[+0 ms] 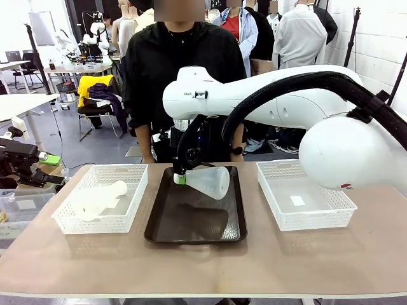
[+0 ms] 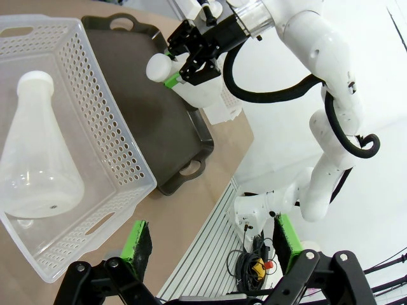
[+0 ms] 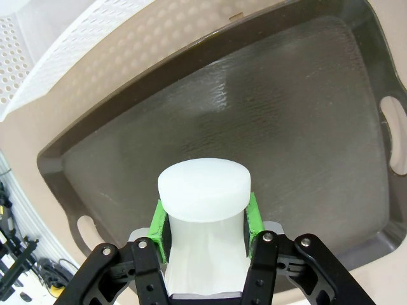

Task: Prepare the laboratory tools.
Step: Place the picked Big flask upright in the Handle tray as instructed by the person.

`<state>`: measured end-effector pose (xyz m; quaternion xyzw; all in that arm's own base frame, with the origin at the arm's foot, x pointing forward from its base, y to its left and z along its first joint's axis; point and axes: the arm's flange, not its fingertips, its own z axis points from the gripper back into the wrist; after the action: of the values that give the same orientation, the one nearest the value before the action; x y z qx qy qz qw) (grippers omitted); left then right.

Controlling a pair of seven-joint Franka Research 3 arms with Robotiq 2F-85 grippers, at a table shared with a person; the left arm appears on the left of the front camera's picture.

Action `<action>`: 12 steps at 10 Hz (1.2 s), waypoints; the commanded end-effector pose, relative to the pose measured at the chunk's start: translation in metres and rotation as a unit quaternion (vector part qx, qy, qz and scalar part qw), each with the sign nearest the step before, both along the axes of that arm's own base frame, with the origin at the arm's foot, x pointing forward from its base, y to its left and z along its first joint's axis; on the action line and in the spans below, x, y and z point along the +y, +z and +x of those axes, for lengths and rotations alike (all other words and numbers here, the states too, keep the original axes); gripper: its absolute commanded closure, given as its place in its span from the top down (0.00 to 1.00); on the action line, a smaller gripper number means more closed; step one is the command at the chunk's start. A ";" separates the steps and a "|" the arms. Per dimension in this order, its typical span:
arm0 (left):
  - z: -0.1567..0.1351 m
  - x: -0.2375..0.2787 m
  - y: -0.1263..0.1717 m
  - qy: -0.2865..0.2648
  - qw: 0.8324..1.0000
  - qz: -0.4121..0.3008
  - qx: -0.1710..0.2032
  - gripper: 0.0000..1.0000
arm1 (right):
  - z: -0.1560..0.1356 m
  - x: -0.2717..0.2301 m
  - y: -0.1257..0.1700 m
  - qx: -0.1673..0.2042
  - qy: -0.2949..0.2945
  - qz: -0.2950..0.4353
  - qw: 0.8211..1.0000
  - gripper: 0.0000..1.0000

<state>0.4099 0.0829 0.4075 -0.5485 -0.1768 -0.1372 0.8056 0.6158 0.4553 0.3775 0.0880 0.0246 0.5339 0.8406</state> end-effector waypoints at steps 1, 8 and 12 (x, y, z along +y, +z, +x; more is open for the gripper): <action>-0.001 0.001 0.001 0.000 1.000 0.000 -0.001 1.00 | 0.000 0.000 0.002 -0.005 0.000 0.003 1.000 0.00; -0.001 0.001 0.001 0.000 1.000 0.000 -0.001 1.00 | -0.017 -0.007 0.033 -0.014 0.026 0.013 0.999 0.00; -0.001 0.001 0.001 0.000 1.000 0.000 -0.001 1.00 | -0.030 -0.046 0.095 -0.026 0.088 0.148 0.985 0.00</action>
<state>0.4099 0.0831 0.4075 -0.5484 -0.1770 -0.1370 0.8057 0.6047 0.4394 0.4828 0.1374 -0.0527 0.5858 0.7970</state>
